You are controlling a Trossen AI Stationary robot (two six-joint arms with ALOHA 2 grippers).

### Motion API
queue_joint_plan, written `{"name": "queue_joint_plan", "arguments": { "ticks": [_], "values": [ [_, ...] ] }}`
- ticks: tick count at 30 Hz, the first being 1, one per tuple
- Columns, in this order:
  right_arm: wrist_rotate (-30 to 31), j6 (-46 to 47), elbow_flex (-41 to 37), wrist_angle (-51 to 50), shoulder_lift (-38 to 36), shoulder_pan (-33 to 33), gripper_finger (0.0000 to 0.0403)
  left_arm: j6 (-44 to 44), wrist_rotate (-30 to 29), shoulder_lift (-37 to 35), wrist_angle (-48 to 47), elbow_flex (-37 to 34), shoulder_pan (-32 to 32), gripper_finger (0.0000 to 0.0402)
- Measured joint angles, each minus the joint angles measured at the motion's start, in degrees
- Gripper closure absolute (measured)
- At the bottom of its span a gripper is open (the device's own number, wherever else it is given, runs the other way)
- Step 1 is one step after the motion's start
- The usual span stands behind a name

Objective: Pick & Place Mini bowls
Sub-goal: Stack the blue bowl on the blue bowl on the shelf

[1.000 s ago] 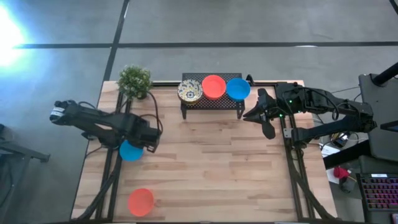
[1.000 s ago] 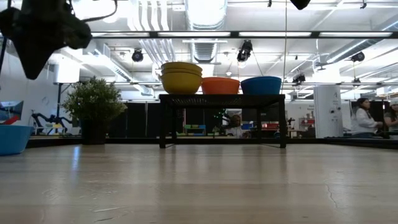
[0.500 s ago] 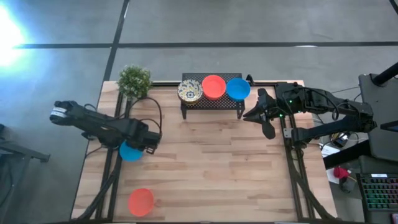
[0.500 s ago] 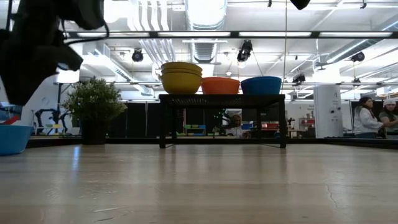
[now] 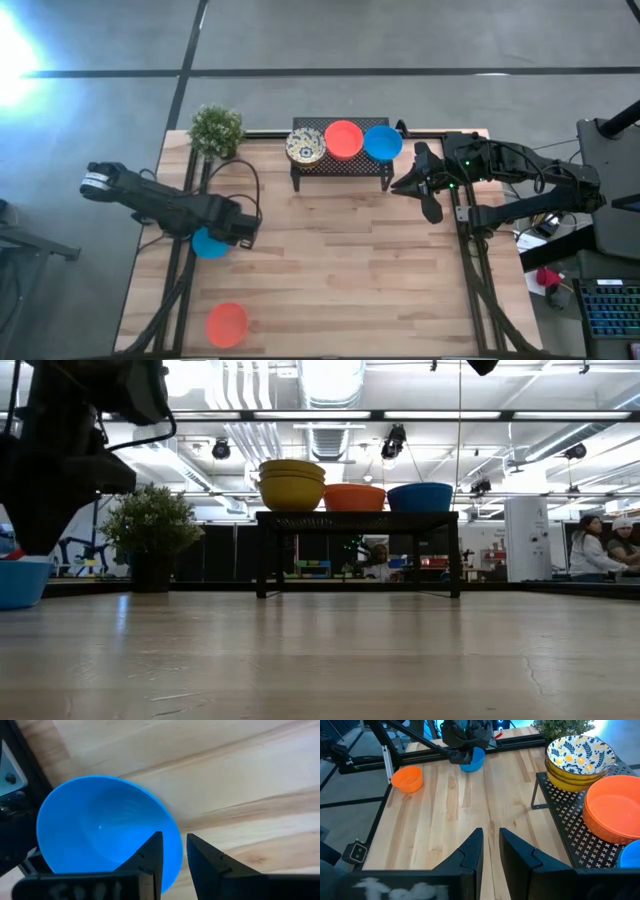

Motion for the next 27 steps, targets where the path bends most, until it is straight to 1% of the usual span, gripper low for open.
{"name": "queue_joint_plan", "arguments": {
  "ticks": [5, 12, 19, 24, 27],
  "values": [
    [0.0, 0.0, 0.0, 0.0, 0.0, 0.0, 0.0346, -1.5, 0.0, 0.0, 1.4, -1.7, 0.0, 0.0321],
    [0.0, 0.0, 0.0, 0.2, 0.0, 0.0, 0.0346, -1.7, 0.0, 0.1, 8.3, -4.0, 0.0, 0.0321],
    [0.0, 0.4, 0.0, 0.3, 0.0, 0.0, 0.0346, -4.6, 0.0, 0.1, 9.1, -6.6, 0.0, 0.0321],
    [0.0, 0.7, 0.0, 0.4, 0.0, 0.0, 0.0346, -4.4, -0.2, 0.1, 9.4, -8.2, 0.1, 0.0321],
    [0.0, 0.7, 0.0, 0.4, 0.0, 0.0, 0.0346, -3.6, -0.2, 0.1, 9.9, -8.1, 0.1, 0.0333]
  ]
}}
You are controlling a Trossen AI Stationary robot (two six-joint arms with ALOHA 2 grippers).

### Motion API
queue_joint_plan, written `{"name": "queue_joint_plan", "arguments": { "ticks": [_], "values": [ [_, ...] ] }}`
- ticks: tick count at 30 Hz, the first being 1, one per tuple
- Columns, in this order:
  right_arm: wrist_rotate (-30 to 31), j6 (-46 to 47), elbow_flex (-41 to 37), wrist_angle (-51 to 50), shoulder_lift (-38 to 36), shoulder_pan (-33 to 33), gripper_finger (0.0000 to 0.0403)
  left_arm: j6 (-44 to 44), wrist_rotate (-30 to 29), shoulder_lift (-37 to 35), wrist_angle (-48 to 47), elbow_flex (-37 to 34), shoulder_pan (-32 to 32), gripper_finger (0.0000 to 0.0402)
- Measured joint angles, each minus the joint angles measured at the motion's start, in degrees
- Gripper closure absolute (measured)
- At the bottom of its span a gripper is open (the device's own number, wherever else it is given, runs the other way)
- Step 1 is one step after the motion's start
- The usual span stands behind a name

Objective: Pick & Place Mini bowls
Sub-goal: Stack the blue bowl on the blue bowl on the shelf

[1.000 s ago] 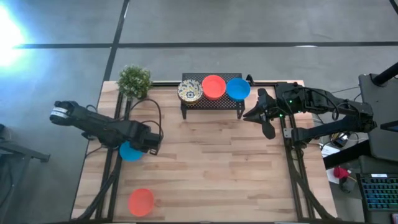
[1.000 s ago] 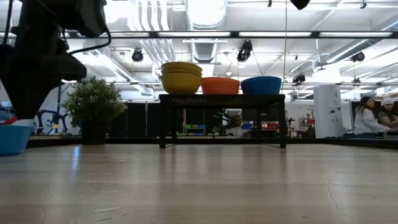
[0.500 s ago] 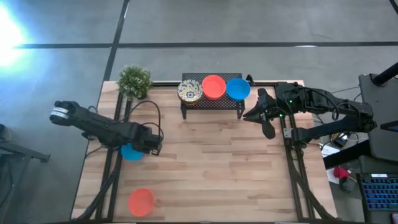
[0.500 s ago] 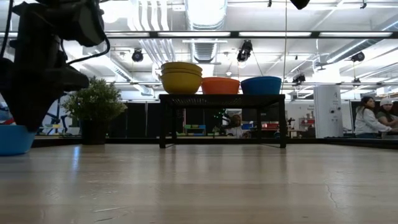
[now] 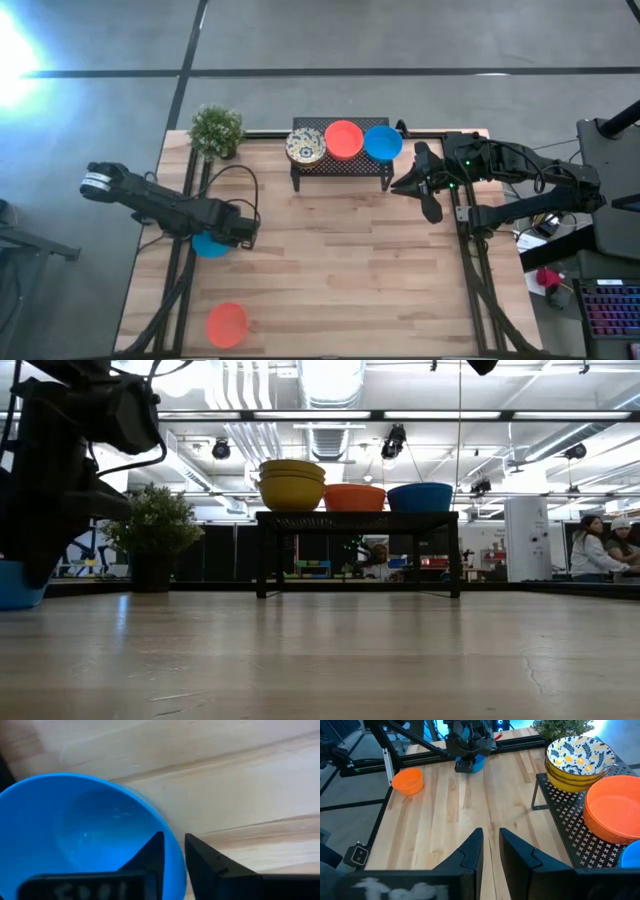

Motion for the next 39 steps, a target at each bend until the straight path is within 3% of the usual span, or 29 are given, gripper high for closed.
{"name": "queue_joint_plan", "arguments": {
  "ticks": [4, 9, 13, 20, 39],
  "values": [
    [0.0, 0.0, 0.0, 0.0, 0.0, 0.0, 0.0346, 1.9, -0.1, 0.0, 1.5, 0.2, 0.0, 0.0387],
    [0.0, 0.2, 0.0, 0.0, 0.0, 0.0, 0.0346, 4.9, -0.2, 0.0, 1.6, 1.5, 0.0, 0.0398],
    [0.0, 0.2, 0.0, 0.0, 0.0, 0.0, 0.0346, 10.8, -0.7, 0.0, 1.9, 6.9, 0.0, 0.0400],
    [0.0, 0.2, 0.0, 0.0, 0.0, 0.0, 0.0346, 28.5, -4.1, 1.7, 1.2, 20.7, 0.1, 0.0401],
    [0.0, 2.9, 0.0, -0.1, 0.0, 0.0, 0.0346, 80.6, -5.1, 34.7, -9.1, 60.0, 1.8, 0.0401]
  ]
}}
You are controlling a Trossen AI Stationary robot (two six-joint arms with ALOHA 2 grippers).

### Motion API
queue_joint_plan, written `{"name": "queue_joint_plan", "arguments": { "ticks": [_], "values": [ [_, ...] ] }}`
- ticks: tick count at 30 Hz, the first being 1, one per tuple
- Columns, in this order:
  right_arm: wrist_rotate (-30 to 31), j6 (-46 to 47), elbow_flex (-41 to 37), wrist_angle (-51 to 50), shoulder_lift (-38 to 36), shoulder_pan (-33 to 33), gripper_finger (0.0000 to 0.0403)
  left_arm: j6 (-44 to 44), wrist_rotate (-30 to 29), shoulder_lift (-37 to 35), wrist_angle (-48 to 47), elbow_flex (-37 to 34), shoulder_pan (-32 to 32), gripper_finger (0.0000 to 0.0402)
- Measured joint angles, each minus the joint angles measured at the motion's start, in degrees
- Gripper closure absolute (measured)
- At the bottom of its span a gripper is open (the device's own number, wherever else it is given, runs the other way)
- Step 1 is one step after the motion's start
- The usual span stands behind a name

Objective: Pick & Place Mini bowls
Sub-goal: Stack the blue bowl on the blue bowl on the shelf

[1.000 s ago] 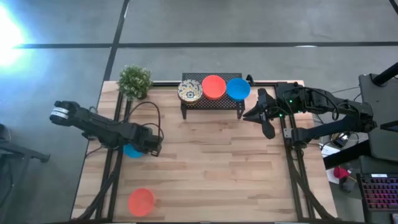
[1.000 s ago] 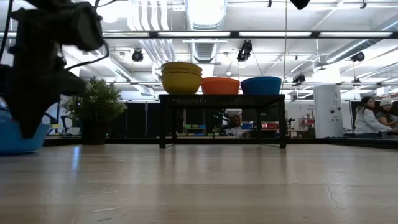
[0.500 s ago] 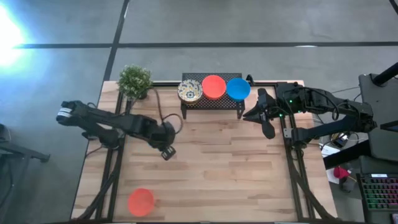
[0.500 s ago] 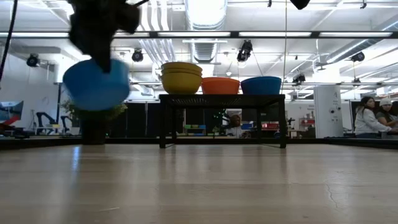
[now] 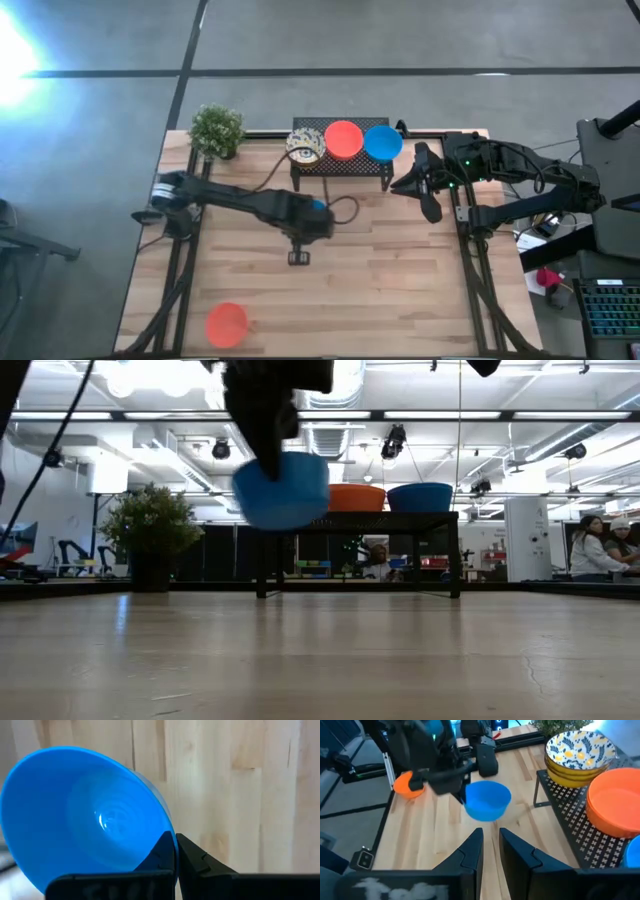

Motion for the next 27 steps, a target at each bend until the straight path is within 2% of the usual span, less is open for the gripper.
{"name": "queue_joint_plan", "arguments": {
  "ticks": [6, 12, 18, 23, 27],
  "values": [
    [-0.1, 2.3, 0.0, -0.7, 0.0, 0.0, 0.0346, 12.5, -3.4, 6.7, -2.6, 9.7, 0.1, 0.0401],
    [-0.1, 7.9, 0.0, -4.0, 0.0, 0.0, 0.0347, 21.8, -8.1, 9.2, -3.0, 15.2, 0.1, 0.0401],
    [0.0, 13.6, -1.1, -6.9, 0.0, 0.0, 0.0368, 26.6, -13.9, 10.1, -2.7, 17.4, -0.1, 0.0401],
    [2.6, 14.9, -3.1, -6.4, 0.0, -0.1, 0.0392, 31.1, -19.6, 10.0, -2.3, 17.4, -0.9, 0.0401],
    [3.2, 16.9, -4.9, -2.5, 0.0, 0.0, 0.0394, 34.0, -20.5, 10.0, -2.3, 17.3, -1.5, 0.0401]
  ]
}}
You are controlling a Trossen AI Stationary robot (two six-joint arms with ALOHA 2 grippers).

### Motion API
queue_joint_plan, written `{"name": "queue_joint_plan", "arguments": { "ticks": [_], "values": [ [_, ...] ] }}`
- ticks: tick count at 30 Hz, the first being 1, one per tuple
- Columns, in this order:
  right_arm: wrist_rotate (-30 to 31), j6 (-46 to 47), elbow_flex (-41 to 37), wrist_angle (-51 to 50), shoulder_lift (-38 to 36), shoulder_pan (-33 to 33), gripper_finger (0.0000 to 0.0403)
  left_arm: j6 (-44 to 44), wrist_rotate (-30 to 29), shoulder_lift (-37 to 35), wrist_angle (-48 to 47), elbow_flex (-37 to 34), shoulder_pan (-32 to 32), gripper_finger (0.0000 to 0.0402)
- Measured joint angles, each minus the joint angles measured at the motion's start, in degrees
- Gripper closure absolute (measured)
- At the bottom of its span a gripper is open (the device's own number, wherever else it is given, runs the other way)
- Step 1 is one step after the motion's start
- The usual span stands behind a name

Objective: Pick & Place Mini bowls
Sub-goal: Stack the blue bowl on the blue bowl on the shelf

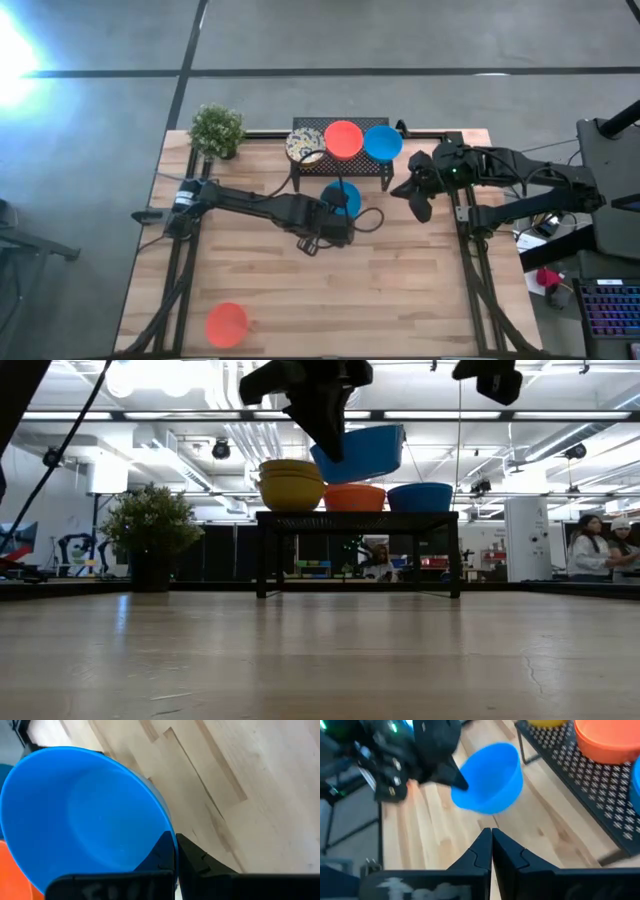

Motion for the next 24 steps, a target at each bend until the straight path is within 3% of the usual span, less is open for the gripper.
{"name": "queue_joint_plan", "arguments": {
  "ticks": [7, 16, 24],
  "values": [
    [0.0, 4.0, -4.3, 7.6, 0.0, -0.1, 0.0383, 3.6, -1.8, 0.0, 0.4, -0.1, -0.4, 0.0401],
    [1.8, 14.2, -9.4, 15.9, 0.9, -0.1, 0.0299, 8.1, -2.1, 0.0, 0.6, -0.1, -0.5, 0.0401],
    [2.8, 18.7, -8.5, 15.7, 7.8, -0.3, 0.0253, 9.8, -2.0, 0.0, 0.8, -0.1, -0.5, 0.0401]
  ]
}}
